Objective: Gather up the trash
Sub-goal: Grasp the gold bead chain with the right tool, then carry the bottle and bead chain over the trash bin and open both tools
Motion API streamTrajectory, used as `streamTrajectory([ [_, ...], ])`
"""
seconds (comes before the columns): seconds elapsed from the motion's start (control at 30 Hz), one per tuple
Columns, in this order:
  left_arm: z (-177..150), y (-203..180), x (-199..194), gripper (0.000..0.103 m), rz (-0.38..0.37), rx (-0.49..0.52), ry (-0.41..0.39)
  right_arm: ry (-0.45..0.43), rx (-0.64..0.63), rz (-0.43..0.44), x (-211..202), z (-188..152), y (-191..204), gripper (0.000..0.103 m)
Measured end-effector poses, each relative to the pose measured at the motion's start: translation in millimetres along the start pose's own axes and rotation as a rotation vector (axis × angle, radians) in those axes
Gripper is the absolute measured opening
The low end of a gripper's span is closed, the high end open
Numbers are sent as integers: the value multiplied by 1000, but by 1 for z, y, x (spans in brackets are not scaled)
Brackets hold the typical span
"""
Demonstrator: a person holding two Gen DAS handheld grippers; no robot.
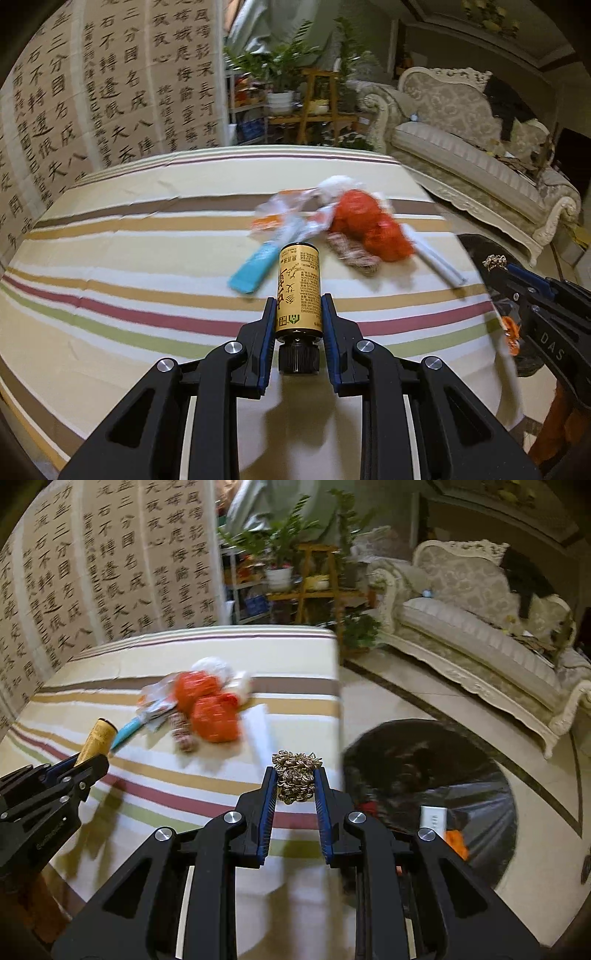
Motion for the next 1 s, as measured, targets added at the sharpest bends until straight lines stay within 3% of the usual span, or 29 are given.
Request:
streamTrajectory([
  [0.47,13,-102,3,25,-116,153,-27,-31,134,-138,-21,-14,-93,20],
  [1.0,21,-177,16,25,-156,266,-42,-29,211,-200,-15,-23,-147,21],
])
Point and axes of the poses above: each gripper's, at about its wrist camera, not at the fingertips, and x roughly the way its jaws point, y to its left, z to its top, the point moved 3 cm from there along x, roughly the way its jaws point, and after that the axes turned 5 degrees about z, right-handed, at the moved point
